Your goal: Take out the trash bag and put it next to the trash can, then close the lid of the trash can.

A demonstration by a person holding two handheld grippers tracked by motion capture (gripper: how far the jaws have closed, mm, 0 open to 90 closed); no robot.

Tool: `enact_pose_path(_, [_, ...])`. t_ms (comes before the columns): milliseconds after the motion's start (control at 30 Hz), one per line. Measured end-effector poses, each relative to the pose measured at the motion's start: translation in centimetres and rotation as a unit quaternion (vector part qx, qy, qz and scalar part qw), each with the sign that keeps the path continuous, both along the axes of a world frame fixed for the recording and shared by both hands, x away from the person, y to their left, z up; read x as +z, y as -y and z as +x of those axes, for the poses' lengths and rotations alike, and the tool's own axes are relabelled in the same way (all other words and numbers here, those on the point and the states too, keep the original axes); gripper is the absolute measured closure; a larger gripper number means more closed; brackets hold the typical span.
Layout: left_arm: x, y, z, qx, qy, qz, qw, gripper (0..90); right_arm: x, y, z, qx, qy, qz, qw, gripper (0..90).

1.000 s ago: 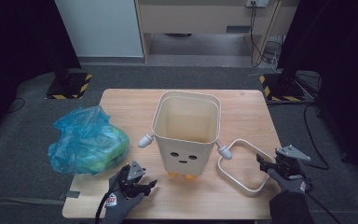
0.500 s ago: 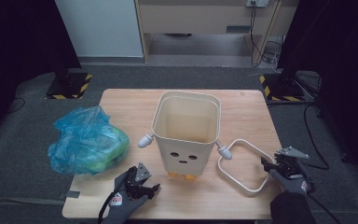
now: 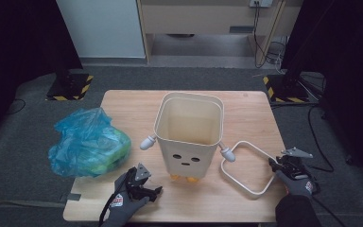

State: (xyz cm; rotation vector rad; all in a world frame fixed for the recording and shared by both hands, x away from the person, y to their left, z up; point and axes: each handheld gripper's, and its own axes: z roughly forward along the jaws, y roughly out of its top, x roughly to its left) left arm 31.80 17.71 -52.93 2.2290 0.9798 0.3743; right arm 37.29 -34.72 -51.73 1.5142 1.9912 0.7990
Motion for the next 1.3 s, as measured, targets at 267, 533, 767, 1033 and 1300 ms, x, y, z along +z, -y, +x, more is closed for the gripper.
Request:
enact_pose_path(267, [-0.3,0.1,0.1,-0.008,0.003,-0.003,1.0,3.0,-0.3,-0.2,0.5,0.015,-0.007,-0.006,0.9998,73.0])
enact_pose_path(533, [-0.5,0.1,0.0,-0.012,0.006,-0.009,0.9999,0.0,-0.6,-0.3,0.6,0.015,-0.018,-0.013,0.9997,75.1])
enact_pose_path(767, [-0.6,0.1,0.0,-0.014,0.008,-0.011,0.9998,0.0,-0.4,-0.4,0.6,0.006,-0.023,-0.004,0.9997,79.0])
enact_pose_path(1033, [-0.6,0.1,0.0,-0.014,0.008,-0.011,0.9998,0.0,0.3,-0.5,0.5,0.006,-0.011,0.022,0.9997,78.6])
enact_pose_path(1300, [-0.6,0.1,0.0,-0.014,0.009,-0.011,0.9998,0.0,1.3,-0.4,0.3,-0.013,0.02,0.057,0.9981,77.2])
